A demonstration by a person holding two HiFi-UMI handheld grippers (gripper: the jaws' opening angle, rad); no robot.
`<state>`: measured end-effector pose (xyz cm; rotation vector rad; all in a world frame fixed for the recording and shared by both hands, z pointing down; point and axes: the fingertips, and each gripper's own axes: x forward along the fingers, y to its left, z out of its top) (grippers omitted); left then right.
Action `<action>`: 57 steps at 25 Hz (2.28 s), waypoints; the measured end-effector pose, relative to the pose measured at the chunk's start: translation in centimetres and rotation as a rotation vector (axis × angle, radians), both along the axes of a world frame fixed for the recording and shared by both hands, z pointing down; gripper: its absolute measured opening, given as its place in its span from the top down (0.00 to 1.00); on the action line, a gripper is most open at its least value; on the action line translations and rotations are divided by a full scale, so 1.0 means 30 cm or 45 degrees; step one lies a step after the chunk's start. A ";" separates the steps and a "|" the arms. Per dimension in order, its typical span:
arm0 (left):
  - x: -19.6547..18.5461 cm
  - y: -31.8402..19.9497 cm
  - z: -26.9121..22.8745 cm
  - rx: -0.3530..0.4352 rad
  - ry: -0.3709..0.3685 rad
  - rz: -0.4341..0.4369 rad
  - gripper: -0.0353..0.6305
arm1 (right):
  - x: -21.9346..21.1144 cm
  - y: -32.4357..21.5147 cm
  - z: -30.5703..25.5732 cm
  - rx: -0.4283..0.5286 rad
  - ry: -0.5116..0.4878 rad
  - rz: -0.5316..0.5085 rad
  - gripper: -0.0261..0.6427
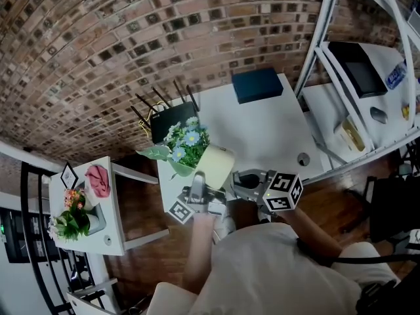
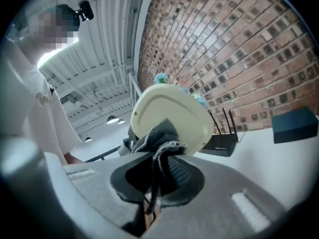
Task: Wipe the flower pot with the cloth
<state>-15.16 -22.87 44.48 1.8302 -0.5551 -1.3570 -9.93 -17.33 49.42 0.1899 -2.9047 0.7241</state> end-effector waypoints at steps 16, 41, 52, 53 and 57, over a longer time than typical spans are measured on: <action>0.015 0.046 -0.030 0.069 0.111 0.077 0.03 | 0.121 -0.130 -0.268 0.064 -0.292 0.204 0.96; 0.064 0.014 0.117 -0.099 -0.303 0.027 0.04 | 0.137 -0.147 -0.072 -0.027 -0.066 0.401 0.96; 0.050 -0.055 0.461 -0.367 -1.117 -0.010 0.05 | 0.301 -0.181 0.119 -0.158 0.074 0.630 0.96; 0.043 -0.065 0.506 -0.413 -1.162 -0.015 0.05 | 0.307 -0.177 0.133 -0.167 0.089 0.635 0.96; 0.015 -0.086 0.667 -0.564 -1.325 -0.056 0.05 | 0.330 -0.131 0.192 -0.213 0.148 0.650 0.96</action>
